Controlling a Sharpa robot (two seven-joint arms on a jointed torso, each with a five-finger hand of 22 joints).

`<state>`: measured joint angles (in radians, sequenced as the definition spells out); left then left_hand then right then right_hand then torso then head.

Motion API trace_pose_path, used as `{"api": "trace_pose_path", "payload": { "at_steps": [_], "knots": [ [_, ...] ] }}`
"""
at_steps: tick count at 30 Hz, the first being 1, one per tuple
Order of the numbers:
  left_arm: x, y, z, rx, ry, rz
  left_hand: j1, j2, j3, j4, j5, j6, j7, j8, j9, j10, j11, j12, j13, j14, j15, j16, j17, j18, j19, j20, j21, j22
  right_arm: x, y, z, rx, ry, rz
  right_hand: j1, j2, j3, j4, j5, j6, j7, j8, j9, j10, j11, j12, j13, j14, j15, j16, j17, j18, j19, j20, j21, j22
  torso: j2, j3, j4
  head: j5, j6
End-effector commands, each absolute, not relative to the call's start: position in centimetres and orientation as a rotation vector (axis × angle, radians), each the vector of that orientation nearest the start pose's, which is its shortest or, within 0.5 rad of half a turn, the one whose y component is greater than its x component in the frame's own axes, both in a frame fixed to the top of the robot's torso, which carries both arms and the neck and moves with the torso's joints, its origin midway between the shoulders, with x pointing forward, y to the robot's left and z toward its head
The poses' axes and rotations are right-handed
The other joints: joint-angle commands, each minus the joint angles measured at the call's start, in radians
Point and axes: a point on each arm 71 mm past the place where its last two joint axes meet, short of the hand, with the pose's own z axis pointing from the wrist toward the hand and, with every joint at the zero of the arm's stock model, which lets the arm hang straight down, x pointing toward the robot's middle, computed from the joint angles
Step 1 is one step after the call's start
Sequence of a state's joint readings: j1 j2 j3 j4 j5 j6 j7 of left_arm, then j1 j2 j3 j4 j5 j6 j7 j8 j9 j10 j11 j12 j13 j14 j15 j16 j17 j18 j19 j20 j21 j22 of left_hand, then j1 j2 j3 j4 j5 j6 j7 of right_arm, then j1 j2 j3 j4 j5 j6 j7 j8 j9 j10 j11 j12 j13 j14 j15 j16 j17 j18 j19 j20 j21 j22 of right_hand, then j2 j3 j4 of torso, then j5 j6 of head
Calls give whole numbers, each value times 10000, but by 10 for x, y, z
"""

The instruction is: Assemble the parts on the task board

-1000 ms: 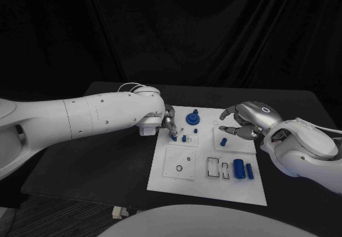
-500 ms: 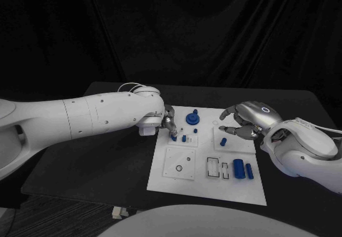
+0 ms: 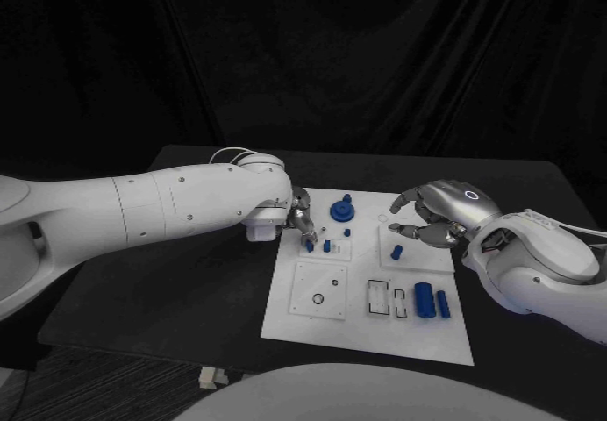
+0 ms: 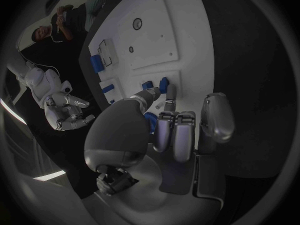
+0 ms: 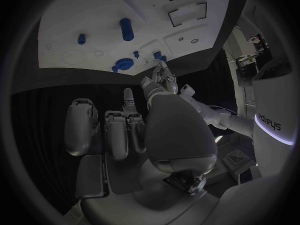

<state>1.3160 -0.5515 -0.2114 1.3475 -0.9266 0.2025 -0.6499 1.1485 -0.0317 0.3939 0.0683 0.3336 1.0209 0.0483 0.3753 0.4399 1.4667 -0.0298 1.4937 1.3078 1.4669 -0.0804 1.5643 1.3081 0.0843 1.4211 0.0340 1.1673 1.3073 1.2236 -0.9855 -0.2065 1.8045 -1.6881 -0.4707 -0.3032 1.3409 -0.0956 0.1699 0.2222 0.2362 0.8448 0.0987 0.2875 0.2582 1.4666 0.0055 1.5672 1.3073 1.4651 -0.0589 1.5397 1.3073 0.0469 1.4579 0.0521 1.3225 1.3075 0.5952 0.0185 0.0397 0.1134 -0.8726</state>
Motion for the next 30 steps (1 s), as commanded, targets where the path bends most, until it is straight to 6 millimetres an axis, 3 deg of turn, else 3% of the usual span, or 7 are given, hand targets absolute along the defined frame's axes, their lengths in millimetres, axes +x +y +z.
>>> {"api": "trace_pose_path", "payload": {
  "at_steps": [1, 10, 16, 21, 30],
  "knots": [
    [488, 129, -247, -685, 25321, -2984, -106, 28, -86, 26, -100, 113, -65, -52, -22, 684, -48, -59, 2035, 993, -19, -39, 2541, -69, -70, -22, -41, 1586, 410, -196, -200, -2661, 16017, 5503, 82, -27, -15, 58, 37, 38, 4, 50, -9, 1042, 43, 36, 2635, 916, 35, -45, 2126, 114, -55, 31, -64, 1846, 2, 2, 1, 3, 0],
    [489, 129, -247, -733, 25281, -2998, -437, 59, -360, 333, -400, 179, -56, -188, -70, 667, -38, -104, 2009, 978, -9, -75, 2514, -57, -91, -17, -146, 1570, 411, -196, -201, -2668, 16029, 5492, 117, -10, 0, 55, 57, 55, 5, 43, -29, 1042, 44, 36, 2635, 917, 37, -46, 2125, 115, -54, 33, -73, 1845, -2, 1, 0, -4, 0],
    [489, 129, -247, -725, 25289, -2997, -439, 63, -371, 339, -410, 185, -62, -198, -73, 673, -39, -89, 2021, 975, -9, -83, 2508, -57, -89, -16, -145, 1571, 411, -196, -201, -2670, 16031, 5487, 117, -10, 0, 55, 57, 55, 5, 43, -29, 1042, 44, 36, 2635, 917, 37, -46, 2125, 115, -54, 33, -73, 1845, -1, 1, 0, -13, 0],
    [489, 128, -247, -696, 25315, -2988, -320, 44, -379, 245, -365, 267, -102, -188, -53, 685, -69, -63, 2041, 976, -23, -80, 2511, -57, -80, -22, -144, 1576, 411, -196, -201, -2669, 16035, 5482, 137, 6, 11, 56, 70, 72, 5, 40, -44, 1042, 47, 36, 2635, 920, 38, -41, 2132, 115, -53, 35, -76, 1844, 1, 2, -1, -8, 0],
    [489, 128, -247, -661, 25342, -2993, 361, -73, -231, -425, 119, 392, -203, -34, 241, 706, -167, -20, 2081, 983, -108, -69, 2523, -60, -42, -98, -157, 1590, 411, -196, -201, -2670, 16038, 5479, 137, 6, 11, 56, 70, 72, 5, 40, -44, 1042, 47, 36, 2635, 920, 38, -41, 2132, 115, -53, 35, -76, 1844, -2, 1, -1, 3, 0]
  ]
}}
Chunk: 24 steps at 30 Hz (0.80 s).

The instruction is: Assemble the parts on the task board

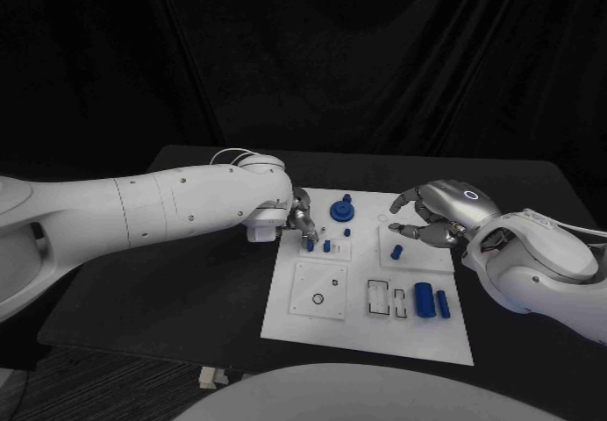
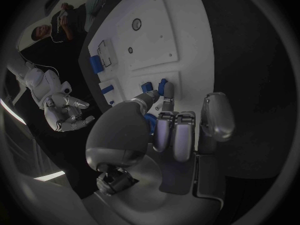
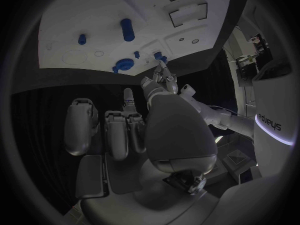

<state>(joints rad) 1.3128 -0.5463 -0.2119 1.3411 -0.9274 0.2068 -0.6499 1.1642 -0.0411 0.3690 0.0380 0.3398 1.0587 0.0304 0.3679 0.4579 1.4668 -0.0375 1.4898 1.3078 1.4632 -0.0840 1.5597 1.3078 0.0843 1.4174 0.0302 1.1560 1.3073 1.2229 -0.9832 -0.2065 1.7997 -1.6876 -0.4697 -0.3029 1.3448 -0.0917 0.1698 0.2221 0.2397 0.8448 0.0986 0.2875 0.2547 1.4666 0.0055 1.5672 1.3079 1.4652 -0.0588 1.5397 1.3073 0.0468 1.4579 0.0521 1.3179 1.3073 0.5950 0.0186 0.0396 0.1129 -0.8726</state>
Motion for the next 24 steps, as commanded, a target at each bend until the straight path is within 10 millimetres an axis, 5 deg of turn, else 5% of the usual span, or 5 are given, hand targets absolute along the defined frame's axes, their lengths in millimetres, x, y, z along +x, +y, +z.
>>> {"api": "trace_pose_path", "payload": {
  "at_steps": [1, 5, 24],
  "knots": [
    [489, 128, -248, -658, 25345, -2995, 277, 8, 51, -202, 131, -1, -24, 49, 94, 703, -94, 12, 2078, 1019, -76, -26, 2523, -58, -5, -67, -56, 1589, 411, -196, -201, -2673, 16041, 5477, 106, -26, 16, 57, 40, 79, 6, 39, -15, 1042, 48, 36, 2629, 920, 39, -40, 2134, 117, -55, 36, -38, 1843, -1, 1, 0, 9, 0],
    [489, 128, -247, -660, 25340, -3014, 568, -74, 230, -573, 223, -88, 4, 93, 258, 706, -85, 12, 2082, 1020, -79, -25, 2526, -61, 6, -78, -70, 1593, 411, -195, -202, -2681, 16057, 5479, 106, -26, 16, 57, 40, 79, 6, 39, -15, 1042, 48, 36, 2629, 920, 39, -40, 2134, 117, -55, 36, -38, 1843, 5, -1, 4, 22, 0],
    [488, 133, -247, -854, 25218, -3070, 741, -167, 454, -958, 330, -227, 88, 136, 476, 704, -33, 2, 2082, 1014, -48, -42, 2515, -66, 24, -61, -73, 1600, 411, -196, -204, -2659, 16125, 5435, 123, -17, 24, 56, 46, 90, 9, 35, -27, 1042, 48, 36, 2629, 914, 41, -57, 2110, 119, -58, 37, -50, 1841, 0, 0, 1, 22, 0]
  ]
}}
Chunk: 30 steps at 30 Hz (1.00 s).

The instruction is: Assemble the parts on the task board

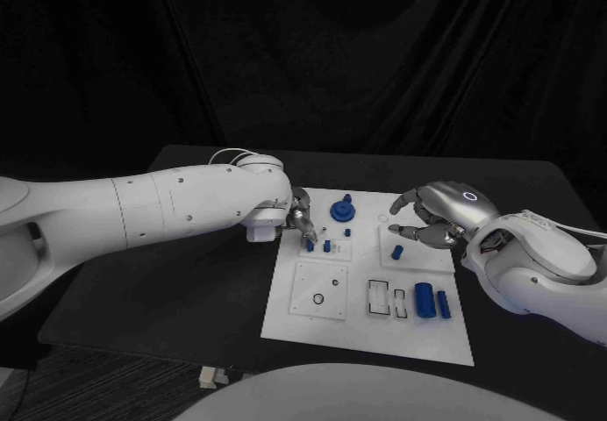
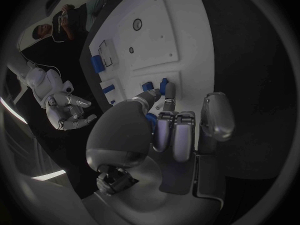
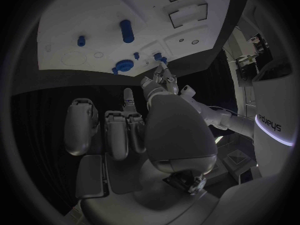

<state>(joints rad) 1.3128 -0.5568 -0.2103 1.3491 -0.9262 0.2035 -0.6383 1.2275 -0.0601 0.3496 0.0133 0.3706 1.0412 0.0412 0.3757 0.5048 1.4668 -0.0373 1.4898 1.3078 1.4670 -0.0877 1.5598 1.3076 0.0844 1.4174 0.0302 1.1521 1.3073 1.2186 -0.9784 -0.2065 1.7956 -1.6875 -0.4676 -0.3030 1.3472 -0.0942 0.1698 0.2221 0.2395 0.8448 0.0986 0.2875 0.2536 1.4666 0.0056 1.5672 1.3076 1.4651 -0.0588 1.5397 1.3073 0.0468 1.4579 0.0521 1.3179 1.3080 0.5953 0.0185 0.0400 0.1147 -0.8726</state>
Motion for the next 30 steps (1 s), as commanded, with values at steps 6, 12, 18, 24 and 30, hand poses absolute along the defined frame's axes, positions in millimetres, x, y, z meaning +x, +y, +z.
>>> {"api": "trace_pose_path", "payload": {
  "at_steps": [6, 12, 18, 24, 30],
  "knots": [
    [485, 134, -246, -974, 25102, -3173, 170, -20, 744, -872, 60, -75, 23, 87, 100, 726, -12, 43, 2111, 988, -1, -15, 2538, -79, 61, -54, 36, 1619, 411, -197, -205, -2631, 16141, 5415, 103, 8, 25, 55, 50, 91, 10, 34, -18, 1042, 48, 36, 2632, 906, 41, -80, 2077, 126, -70, 37, -78, 1825, -1, 0, -7, 18, 0],
    [482, 137, -243, -1316, 24747, -3434, 194, -23, 787, -926, 97, -77, 40, 99, 139, 743, -3, 74, 2132, 995, 1, 1, 2550, -87, 87, -52, 83, 1630, 410, -198, -205, -2607, 16138, 5402, 111, 7, 27, 52, 52, 93, 12, 32, -22, 1042, 47, 36, 2632, 892, 41, -116, 2025, 137, -92, 38, -127, 1810, -6, 1, -2, 15, 0],
    [478, 143, -240, -1814, 24243, -3770, 201, -7, 807, -940, 108, -96, 52, 94, 157, 760, 5, 107, 2154, 994, 3, -4, 2547, -94, 108, -51, 123, 1640, 410, -199, -205, -2583, 16132, 5387, 132, 4, 30, 44, 54, 97, 17, 26, -34, 1042, 46, 36, 2632, 878, 42, -153, 1975, 149, -116, 39, -185, 1793, -9, 2, 0, 20, 0],
    [473, 152, -236, -2364, 23730, -4036, 202, 2, 810, -940, 91, -111, 57, 88, 167, 749, 11, 75, 2131, 988, 5, -20, 2534, -90, 106, -50, 102, 1635, 410, -200, -206, -2547, 16134, 5368, 140, 2, 32, 41, 56, 99, 18, 23, -40, 1042, 47, 36, 2632, 872, 42, -168, 1953, 155, -127, 40, -210, 1785, -3, 0, -2, 29, 0],
    [469, 159, -228, -2614, 22698, -4437, 200, 46, 811, -918, 4, -155, 69, 74, 197, 718, 27, -15, 2070, 970, 17, -70, 2497, -77, 89, -42, 28, 1616, 410, -202, -207, -2498, 16130, 5346, 148, 1, 32, 39, 57, 102, 22, 20, -47, 1042, 48, 36, 2632, 863, 43, -191, 1922, 163, -142, 40, -247, 1774, -8, 2, 2, 34, 0]
  ]
}}
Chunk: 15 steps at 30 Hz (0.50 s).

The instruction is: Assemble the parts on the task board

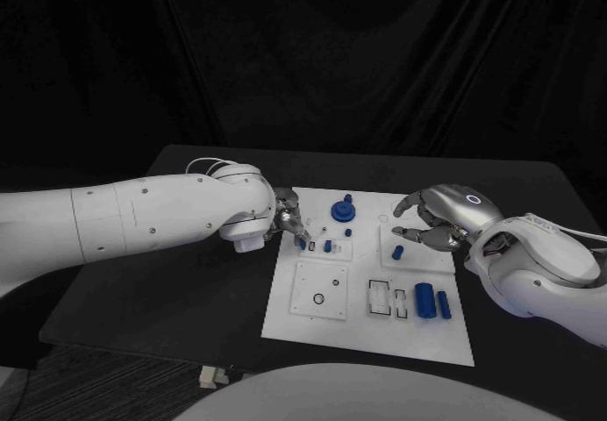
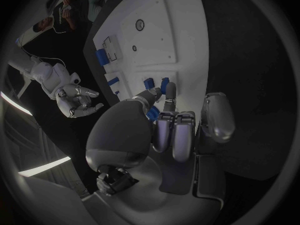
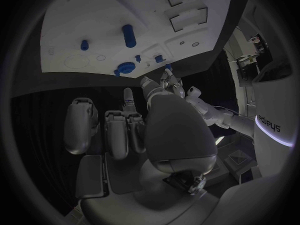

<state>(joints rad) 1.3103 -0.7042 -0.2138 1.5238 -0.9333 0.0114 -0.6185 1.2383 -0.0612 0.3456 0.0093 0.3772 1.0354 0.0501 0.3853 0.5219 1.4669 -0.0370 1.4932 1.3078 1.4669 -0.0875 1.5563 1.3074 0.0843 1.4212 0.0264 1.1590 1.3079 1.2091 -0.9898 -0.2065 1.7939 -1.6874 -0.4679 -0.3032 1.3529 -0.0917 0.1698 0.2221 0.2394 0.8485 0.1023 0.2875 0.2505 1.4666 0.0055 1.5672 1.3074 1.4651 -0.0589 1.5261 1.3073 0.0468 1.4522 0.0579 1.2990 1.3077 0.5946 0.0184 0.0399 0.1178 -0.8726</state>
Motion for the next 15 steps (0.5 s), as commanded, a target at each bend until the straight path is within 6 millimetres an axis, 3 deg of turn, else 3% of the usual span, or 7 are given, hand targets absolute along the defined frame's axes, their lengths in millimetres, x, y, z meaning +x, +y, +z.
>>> {"api": "trace_pose_path", "payload": {
  "at_steps": [1, 7, 15],
  "knots": [
    [468, 160, -227, -2638, 22554, -4501, 92, 57, 850, -878, -62, -97, -20, -21, 26, 717, 24, -49, 2070, 970, 16, -36, 2498, -77, 51, -4, -41, 1610, 409, -202, -207, -2491, 16129, 5345, 96, -26, 32, 40, 59, 65, -11, 14, -24, 1042, 49, 36, 2634, 857, 44, -70, 1900, 169, -97, -16, -88, 1768, -1, 4, 3, 8, 0],
    [464, 161, -227, -2881, 21883, -4930, 107, 96, 861, -865, -76, -127, -11, -30, 40, 686, 30, -128, 2017, 955, 24, -77, 2468, -65, 26, 2, -114, 1592, 408, -204, -209, -2453, 16139, 5350, 102, -28, 31, 41, 60, 65, -5, 7, -35, 1042, 49, 36, 2634, 851, 45, -86, 1879, 175, -108, -15, -115, 1760, 2, 8, -2, -2, 0],
    [455, 161, -242, -3194, 21517, -5299, 116, 114, 866, -857, -71, -140, -7, -32, 50, 655, 36, -208, 1963, 950, 29, -89, 2460, -65, 25, 5, -116, 1592, 407, -206, -211, -2407, 16164, 5344, 110, -32, 30, 42, 60, 66, -1, -2, -48, 1042, 50, 36, 2634, 843, 46, -108, 1850, 180, -118, -14, -141, 1752, -2, 11, -6, -64, 0]
  ]
}}
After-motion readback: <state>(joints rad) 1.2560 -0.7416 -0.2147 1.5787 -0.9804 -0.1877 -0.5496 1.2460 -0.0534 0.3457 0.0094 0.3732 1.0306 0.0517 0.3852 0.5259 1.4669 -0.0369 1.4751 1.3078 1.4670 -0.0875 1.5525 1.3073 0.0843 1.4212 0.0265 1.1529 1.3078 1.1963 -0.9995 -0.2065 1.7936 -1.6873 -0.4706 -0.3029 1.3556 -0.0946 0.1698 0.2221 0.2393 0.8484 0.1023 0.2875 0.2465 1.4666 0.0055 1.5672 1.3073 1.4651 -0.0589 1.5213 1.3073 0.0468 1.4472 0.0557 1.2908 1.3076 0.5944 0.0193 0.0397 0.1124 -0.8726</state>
